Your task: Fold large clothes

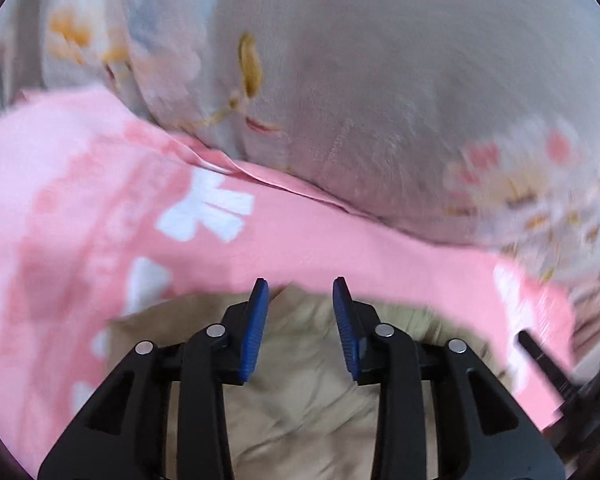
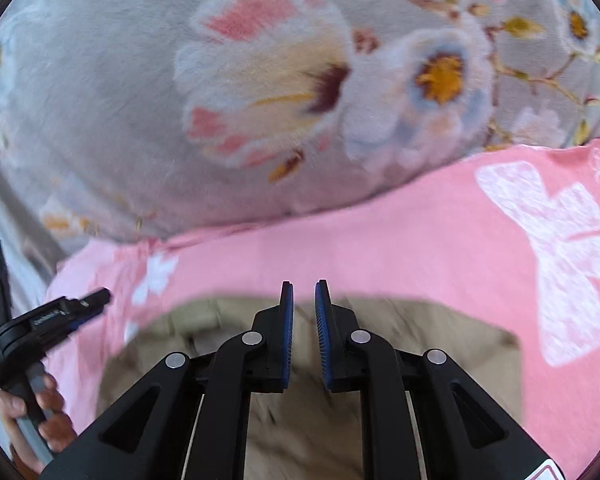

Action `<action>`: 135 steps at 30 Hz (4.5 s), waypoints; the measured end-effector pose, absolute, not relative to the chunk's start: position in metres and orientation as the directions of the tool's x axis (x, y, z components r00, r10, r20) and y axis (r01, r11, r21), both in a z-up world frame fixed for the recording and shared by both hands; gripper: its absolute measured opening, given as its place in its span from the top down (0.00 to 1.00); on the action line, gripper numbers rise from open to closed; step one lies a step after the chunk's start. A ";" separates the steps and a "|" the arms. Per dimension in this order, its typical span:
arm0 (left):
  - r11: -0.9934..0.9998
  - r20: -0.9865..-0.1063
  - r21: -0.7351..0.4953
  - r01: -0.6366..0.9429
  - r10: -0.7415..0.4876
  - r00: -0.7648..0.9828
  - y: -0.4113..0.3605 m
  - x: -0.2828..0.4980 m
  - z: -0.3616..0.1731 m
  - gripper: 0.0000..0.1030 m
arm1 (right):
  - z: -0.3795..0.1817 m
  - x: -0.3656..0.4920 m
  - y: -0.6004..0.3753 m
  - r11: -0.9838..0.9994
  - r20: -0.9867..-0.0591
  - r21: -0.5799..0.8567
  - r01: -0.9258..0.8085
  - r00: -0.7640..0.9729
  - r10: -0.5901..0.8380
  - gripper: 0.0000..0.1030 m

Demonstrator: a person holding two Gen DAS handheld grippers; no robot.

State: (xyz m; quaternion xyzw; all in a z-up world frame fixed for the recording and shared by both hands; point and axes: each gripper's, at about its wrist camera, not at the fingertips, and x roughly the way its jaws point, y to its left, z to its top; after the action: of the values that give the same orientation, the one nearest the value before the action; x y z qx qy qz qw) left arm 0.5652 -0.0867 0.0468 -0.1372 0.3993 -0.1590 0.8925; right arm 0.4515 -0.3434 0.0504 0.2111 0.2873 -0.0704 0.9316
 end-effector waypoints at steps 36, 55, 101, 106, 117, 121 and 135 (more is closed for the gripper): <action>0.955 -0.731 -0.012 0.298 -0.212 0.648 -0.146 0.529 -0.064 0.79 | -0.052 0.475 -0.307 0.975 -0.712 -0.002 0.221 0.685 -0.157 1.00; 0.951 -0.723 0.102 0.292 -0.131 0.678 -0.159 0.525 -0.066 0.80 | -0.053 0.478 -0.300 0.974 -0.712 -0.047 0.222 0.677 -0.188 1.00; 0.925 -0.805 -0.376 0.050 -0.352 0.478 0.163 0.160 -0.076 0.15 | -0.084 -0.068 -0.337 0.778 -0.675 0.513 0.361 0.730 0.107 0.23; 0.920 -0.788 -0.388 0.053 -0.361 0.499 0.153 0.150 -0.083 0.27 | -0.094 -0.060 -0.326 0.754 -0.648 0.554 0.353 0.751 0.125 0.27; 0.914 -0.738 -0.384 0.131 -0.390 0.550 0.159 0.114 -0.039 0.95 | -0.055 -0.091 -0.325 0.764 -0.577 0.547 0.342 0.816 0.047 0.97; 0.909 -0.688 -0.365 0.201 -0.409 0.599 0.167 0.072 -0.001 0.95 | -0.014 -0.134 -0.315 0.806 -0.476 0.517 0.289 0.879 -0.009 0.97; 0.853 -0.430 -0.414 0.317 -0.490 0.758 0.228 -0.035 0.132 0.95 | 0.133 -0.241 -0.282 0.916 -0.104 0.386 0.105 0.992 -0.070 0.97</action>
State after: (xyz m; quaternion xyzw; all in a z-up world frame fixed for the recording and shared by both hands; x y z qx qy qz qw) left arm -0.0347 0.2281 0.1318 -0.1600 0.2708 -0.2183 0.9238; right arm -0.2405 -0.2816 0.1330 0.1995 0.0442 -0.0449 0.9779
